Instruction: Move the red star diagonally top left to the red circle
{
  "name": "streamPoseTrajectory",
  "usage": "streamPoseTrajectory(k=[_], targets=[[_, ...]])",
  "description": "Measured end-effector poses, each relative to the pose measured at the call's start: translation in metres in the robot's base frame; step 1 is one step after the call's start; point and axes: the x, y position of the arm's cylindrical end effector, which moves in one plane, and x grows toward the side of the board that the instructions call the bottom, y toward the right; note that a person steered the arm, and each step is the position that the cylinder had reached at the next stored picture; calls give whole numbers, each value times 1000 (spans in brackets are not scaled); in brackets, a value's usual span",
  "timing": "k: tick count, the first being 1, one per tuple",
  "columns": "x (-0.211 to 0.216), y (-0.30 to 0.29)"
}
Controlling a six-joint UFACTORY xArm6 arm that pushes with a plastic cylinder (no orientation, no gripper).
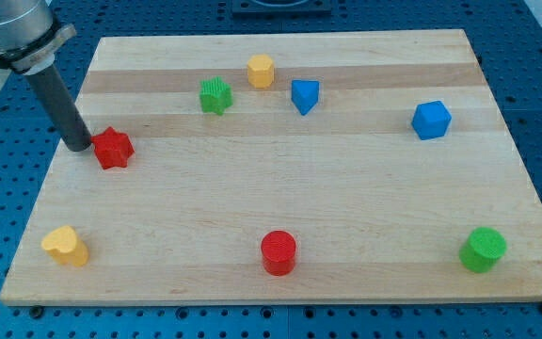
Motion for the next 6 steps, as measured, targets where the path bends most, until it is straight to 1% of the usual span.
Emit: streamPoseTrajectory(k=[2, 4, 6], targets=[[14, 0], [15, 12], [7, 75]])
